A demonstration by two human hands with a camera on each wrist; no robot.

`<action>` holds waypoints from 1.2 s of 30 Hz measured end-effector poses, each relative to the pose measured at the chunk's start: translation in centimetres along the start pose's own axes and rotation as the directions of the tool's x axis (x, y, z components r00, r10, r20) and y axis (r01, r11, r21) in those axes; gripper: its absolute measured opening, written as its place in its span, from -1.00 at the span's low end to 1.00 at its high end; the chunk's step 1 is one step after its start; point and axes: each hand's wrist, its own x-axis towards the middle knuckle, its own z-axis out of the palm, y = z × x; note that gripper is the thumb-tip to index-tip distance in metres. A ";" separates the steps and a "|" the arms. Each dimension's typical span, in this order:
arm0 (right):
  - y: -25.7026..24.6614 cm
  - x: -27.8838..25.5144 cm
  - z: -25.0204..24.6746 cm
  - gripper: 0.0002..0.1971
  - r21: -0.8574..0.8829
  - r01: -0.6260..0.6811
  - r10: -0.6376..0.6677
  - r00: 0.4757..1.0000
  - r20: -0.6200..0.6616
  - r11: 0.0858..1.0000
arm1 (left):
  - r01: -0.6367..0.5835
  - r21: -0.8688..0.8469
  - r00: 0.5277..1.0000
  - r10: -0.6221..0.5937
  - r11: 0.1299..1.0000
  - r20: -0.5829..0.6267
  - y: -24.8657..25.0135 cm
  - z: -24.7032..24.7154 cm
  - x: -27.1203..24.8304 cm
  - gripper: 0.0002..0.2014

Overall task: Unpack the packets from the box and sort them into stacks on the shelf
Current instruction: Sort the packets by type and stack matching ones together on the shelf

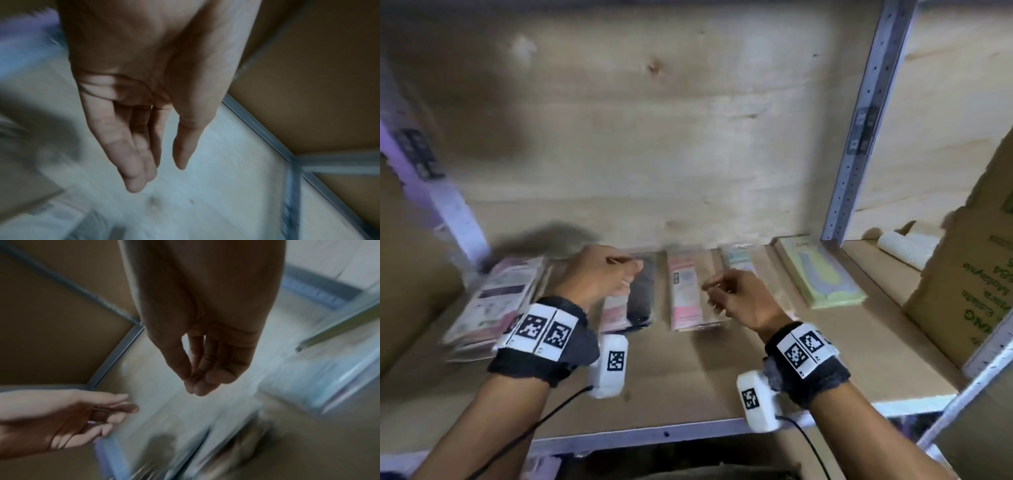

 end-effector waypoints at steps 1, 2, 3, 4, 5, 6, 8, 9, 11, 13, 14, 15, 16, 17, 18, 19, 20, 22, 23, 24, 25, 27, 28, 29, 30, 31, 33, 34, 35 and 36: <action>-0.5 0.0 2.0 -0.86 0.021 -0.007 0.006 0.998 0.059 1.000 | 0.009 -0.064 0.999 -0.012 0.998 -0.047 -1.3 -2.0 -0.4 -0.94; -1.1 0.1 3.8 -0.87 0.052 -0.019 0.013 0.994 0.111 0.998 | 0.021 -0.106 0.994 -0.032 0.994 -0.104 -2.6 -3.8 -0.7 -0.96; -1.7 0.2 5.6 -0.88 0.089 -0.037 0.022 0.987 0.159 0.995 | 0.039 -0.140 0.984 -0.062 0.989 -0.165 -3.8 -5.4 -0.9 -0.96; -2.4 0.5 7.4 -0.88 0.110 -0.053 0.029 0.978 0.207 0.992 | 0.063 -0.172 0.970 -0.101 0.983 -0.222 -5.1 -7.0 -1.0 -0.94; -3.2 0.7 9.2 -0.89 0.121 -0.063 0.030 0.966 0.257 0.991 | 0.094 -0.196 0.953 -0.145 0.976 -0.267 -6.4 -8.4 -1.1 -0.92; -3.9 1.0 11.0 -0.89 0.131 -0.073 0.030 0.952 0.305 0.989 | 0.125 -0.202 0.934 -0.184 0.971 -0.307 -7.6 -9.8 -1.3 -0.89; -5.6 1.7 14.3 -0.90 0.181 -0.108 0.033 0.926 0.375 0.977 | 0.179 -0.127 0.908 -0.214 0.975 -0.359 -9.5 -12.6 -1.4 -0.89; -6.3 2.1 15.8 -0.89 0.196 -0.122 0.035 0.917 0.397 0.973 | 0.196 -0.079 0.902 -0.212 0.977 -0.376 -10.3 -13.7 -1.3 -0.88; -7.5 2.9 18.4 -0.90 0.179 -0.122 0.034 0.902 0.430 0.976 | 0.216 0.000 0.891 -0.197 0.976 -0.410 -11.6 -15.3 -1.2 -0.89; -8.3 3.6 20.6 -0.90 0.172 -0.141 0.043 0.879 0.475 0.975 | 0.240 0.066 0.886 -0.190 0.969 -0.423 -12.7 -16.0 -1.1 -0.92; -8.7 4.0 21.6 -0.90 0.178 -0.155 0.047 0.865 0.499 0.972 | 0.264 0.102 0.887 -0.200 0.959 -0.416 -13.3 -16.2 -1.1 -0.85; -9.0 4.4 22.7 -0.91 0.179 -0.155 0.043 0.858 0.511 0.971 | 0.291 0.135 0.893 -0.218 0.947 -0.394 -13.7 -16.3 -1.1 -0.80; -9.1 4.8 23.8 -0.92 0.172 -0.146 0.039 0.860 0.510 0.974 | 0.312 0.158 0.901 -0.238 0.937 -0.364 -14.1 -16.3 -1.0 -0.75; -9.3 5.1 24.8 -0.93 0.165 -0.136 0.036 0.865 0.500 0.977 | 0.326 0.168 0.907 -0.257 0.930 -0.333 -14.4 -16.3 -1.0 -0.73; -9.4 5.4 25.7 -0.90 0.162 -0.130 0.036 0.873 0.486 0.978 | 0.328 0.173 0.912 -0.264 0.929 -0.314 -14.5 -16.3 -0.9 -0.71; -9.4 5.6 26.4 -0.86 0.164 -0.128 0.035 0.879 0.476 0.978 | 0.332 0.183 0.913 -0.267 0.925 -0.309 -14.5 -16.4 -0.8 -0.71; -9.4 5.9 27.0 -0.83 0.169 -0.129 0.035 0.881 0.471 0.977 | 0.334 0.194 0.912 -0.265 0.922 -0.313 -14.4 -16.5 -0.7 -0.71; -9.3 6.2 27.8 -0.80 0.168 -0.133 0.038 0.880 0.473 0.977 | 0.342 0.206 0.908 -0.266 0.917 -0.325 -14.3 -16.8 -0.8 -0.69; -9.2 6.3 28.1 -0.80 0.164 -0.137 0.044 0.879 0.475 0.977 | 0.346 0.211 0.907 -0.268 0.914 -0.326 -14.4 -17.0 -0.8 -0.69; -9.1 6.4 28.4 -0.81 0.162 -0.144 0.050 0.878 0.476 0.976 | 0.349 0.217 0.906 -0.269 0.912 -0.327 -14.5 -17.1 -0.8 -0.68; -8.9 6.5 28.6 -0.82 0.160 -0.149 0.056 0.878 0.475 0.976 | 0.352 0.223 0.906 -0.271 0.909 -0.326 -14.6 -17.2 -0.8 -0.68; -8.6 6.7 29.0 -0.82 0.155 -0.151 0.063 0.882 0.467 0.976 | 0.353 0.229 0.907 -0.272 0.907 -0.321 -14.7 -17.2 -0.9 -0.68; -8.5 6.7 29.1 -0.82 0.153 -0.150 0.064 0.885 0.461 0.977 | 0.355 0.226 0.907 -0.275 0.907 -0.320 -14.7 -17.1 -0.9 -0.69; -8.5 6.8 29.1 -0.81 0.152 -0.148 0.063 0.888 0.455 0.977 | 0.356 0.217 0.905 -0.277 0.909 -0.321 -14.7 -17.1 -0.9 -0.69; -8.4 6.8 29.0 -0.80 0.145 -0.141 0.061 0.891 0.450 0.979 | 0.357 0.203 0.904 -0.283 0.912 -0.320 -14.8 -17.1 -0.9 -0.70; -8.4 6.8 28.8 -0.78 0.131 -0.124 0.054 0.896 0.441 0.984 | 0.364 0.183 0.902 -0.297 0.913 -0.314 -14.9 -17.2 -1.0 -0.70; -8.1 6.9 28.2 -0.75 0.107 -0.093 0.039 0.905 0.424 0.990 | 0.389 0.125 0.894 -0.342 0.913 -0.288 -15.0 -17.0 -1.0 -0.71; -7.9 6.9 27.6 -0.75 0.113 -0.094 0.037 0.902 0.429 0.989 | 0.404 0.085 0.890 -0.370 0.911 -0.267 -14.9 -16.8 -1.1 -0.72; -7.7 6.8 27.0 -0.77 0.131 -0.110 0.041 0.895 0.445 0.985 | 0.415 0.043 0.887 -0.394 0.909 -0.239 -14.7 -16.5 -1.2 -0.76; -7.5 6.8 26.4 -0.80 0.152 -0.139 0.052 0.882 0.468 0.979 | 0.420 0.001 0.888 -0.411 0.908 -0.209 -14.6 -16.1 -1.3 -0.81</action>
